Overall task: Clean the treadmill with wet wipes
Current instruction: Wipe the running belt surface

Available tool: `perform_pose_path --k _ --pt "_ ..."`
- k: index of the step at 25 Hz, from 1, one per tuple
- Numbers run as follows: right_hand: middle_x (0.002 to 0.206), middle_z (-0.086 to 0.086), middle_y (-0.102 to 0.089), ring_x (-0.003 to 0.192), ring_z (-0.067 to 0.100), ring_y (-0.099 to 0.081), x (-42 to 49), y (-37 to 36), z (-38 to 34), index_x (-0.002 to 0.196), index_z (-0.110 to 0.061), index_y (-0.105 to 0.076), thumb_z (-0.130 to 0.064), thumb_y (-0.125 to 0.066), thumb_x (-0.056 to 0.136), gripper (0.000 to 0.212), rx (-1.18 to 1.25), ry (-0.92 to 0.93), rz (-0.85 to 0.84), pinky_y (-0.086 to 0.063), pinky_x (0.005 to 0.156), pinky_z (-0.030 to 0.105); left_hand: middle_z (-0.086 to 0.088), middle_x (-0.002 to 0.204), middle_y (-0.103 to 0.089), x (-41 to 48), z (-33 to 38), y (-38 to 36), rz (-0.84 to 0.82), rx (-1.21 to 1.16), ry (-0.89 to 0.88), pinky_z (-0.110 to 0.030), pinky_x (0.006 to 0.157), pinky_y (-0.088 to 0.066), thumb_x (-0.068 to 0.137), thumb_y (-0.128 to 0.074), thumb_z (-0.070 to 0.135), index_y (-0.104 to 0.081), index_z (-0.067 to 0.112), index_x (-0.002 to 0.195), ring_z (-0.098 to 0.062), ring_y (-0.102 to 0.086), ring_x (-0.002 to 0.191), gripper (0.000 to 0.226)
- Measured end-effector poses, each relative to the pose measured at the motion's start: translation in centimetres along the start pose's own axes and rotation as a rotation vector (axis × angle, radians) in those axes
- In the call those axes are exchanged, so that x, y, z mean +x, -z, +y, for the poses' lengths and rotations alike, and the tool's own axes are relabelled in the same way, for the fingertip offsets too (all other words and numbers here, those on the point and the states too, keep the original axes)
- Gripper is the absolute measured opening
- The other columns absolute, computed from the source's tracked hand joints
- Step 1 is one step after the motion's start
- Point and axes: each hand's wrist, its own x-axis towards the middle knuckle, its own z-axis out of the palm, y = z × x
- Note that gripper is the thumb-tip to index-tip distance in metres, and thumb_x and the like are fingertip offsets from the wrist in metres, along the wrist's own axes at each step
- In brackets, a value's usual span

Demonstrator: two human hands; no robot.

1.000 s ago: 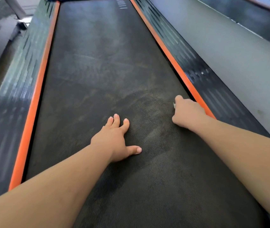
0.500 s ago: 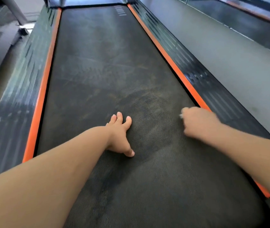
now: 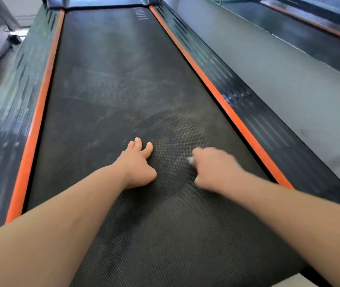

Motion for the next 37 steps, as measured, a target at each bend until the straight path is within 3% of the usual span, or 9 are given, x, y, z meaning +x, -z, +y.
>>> perform_pose_path --k 4,10,13,16,18,23,28,35,37 --pt "0.110 0.012 -0.065 0.095 0.034 -0.064 1.4 1.1 3.5 0.098 -0.015 -0.044 -0.023 -0.061 0.086 0.023 0.045 -0.257 0.014 -0.045 0.070 0.035 -0.008 0.169 0.014 0.4 -0.2 -0.7 0.039 0.048 -0.004 -0.043 0.126 -0.008 0.092 -0.054 0.032 -0.002 0.025 0.163 -0.028 0.010 0.156 0.088" --pt "0.114 0.008 -0.063 0.106 0.033 -0.065 -3.0 0.0 -5.6 0.106 -0.019 -0.052 -0.025 -0.065 0.085 0.025 0.088 0.190 -0.098 -0.044 0.073 0.034 0.000 0.170 0.013 -0.7 0.4 -0.1 0.059 -0.041 -0.046 -0.039 0.125 -0.011 0.093 -0.060 0.035 -0.010 0.026 0.162 -0.020 0.011 0.156 0.086" --pt "0.116 0.010 -0.067 0.106 0.034 -0.067 -0.2 0.9 -1.8 0.110 -0.018 -0.059 -0.025 -0.065 0.083 0.028 -0.036 -0.042 -0.009 -0.052 0.079 0.037 0.000 0.170 0.004 -3.0 0.9 1.1 0.204 0.077 -0.159 -0.038 0.125 -0.020 0.094 -0.062 0.039 -0.025 0.019 0.158 -0.017 0.000 0.157 0.076" --pt "0.118 0.013 -0.064 0.101 0.036 -0.063 1.7 2.0 1.5 0.102 -0.017 -0.055 -0.024 -0.061 0.085 0.019 0.121 -0.311 -0.008 -0.049 0.076 0.037 0.006 0.171 0.000 -6.4 0.6 2.2 0.168 0.047 -0.165 -0.037 0.124 -0.024 0.097 -0.061 0.037 -0.029 0.024 0.158 -0.018 -0.013 0.156 0.070" --pt "0.117 0.013 -0.064 0.104 0.037 -0.064 0.7 1.5 -0.8 0.102 -0.018 -0.053 -0.025 -0.062 0.084 0.022 0.145 -0.229 -0.010 -0.048 0.077 0.036 0.007 0.170 0.002 -9.1 -0.3 2.1 0.100 0.085 -0.135 -0.033 0.122 -0.026 0.097 -0.060 0.038 -0.030 0.028 0.158 -0.020 -0.020 0.155 0.068" --pt "0.114 0.008 -0.062 0.106 0.034 -0.064 -5.2 -0.7 -9.7 0.115 -0.019 -0.051 -0.028 -0.063 0.084 0.034 -0.019 0.305 -0.120 -0.044 0.074 0.036 0.003 0.170 0.007 -12.9 -3.2 0.1 0.055 0.158 -0.065 -0.038 0.116 -0.037 0.097 -0.057 0.035 -0.041 0.027 0.147 -0.019 -0.024 0.152 0.053" --pt "0.107 0.008 -0.061 0.083 0.032 -0.053 -1.3 0.2 -5.7 0.106 -0.016 -0.047 -0.024 -0.058 0.085 0.025 -0.062 -0.012 -0.026 -0.040 0.070 0.036 0.000 0.170 0.003 -12.6 -3.7 -1.4 0.111 0.147 -0.133 -0.040 0.114 -0.039 0.099 -0.054 0.031 -0.045 0.022 0.142 -0.020 -0.024 0.152 0.045" --pt "0.109 0.006 -0.061 0.099 0.033 -0.063 -11.1 -1.1 -13.0 0.119 -0.023 -0.052 -0.028 -0.057 0.084 0.035 0.014 0.443 -0.160 -0.044 0.072 0.036 -0.004 0.170 -0.004 -10.5 -3.6 -1.2 0.191 -0.018 -0.139 -0.033 0.118 -0.030 0.085 -0.046 0.003 -0.048 0.015 0.142 -0.017 -0.012 0.156 0.058" --pt "0.110 0.005 -0.061 0.100 0.032 -0.062 -12.3 -1.3 -12.3 0.120 -0.023 -0.049 -0.025 -0.056 0.084 0.037 -0.046 0.434 -0.157 -0.043 0.072 0.036 -0.004 0.170 -0.005 -9.8 -1.5 -1.6 0.222 -0.080 -0.141 -0.036 0.118 -0.032 0.084 -0.046 0.002 -0.049 0.014 0.140 -0.018 -0.013 0.156 0.057"
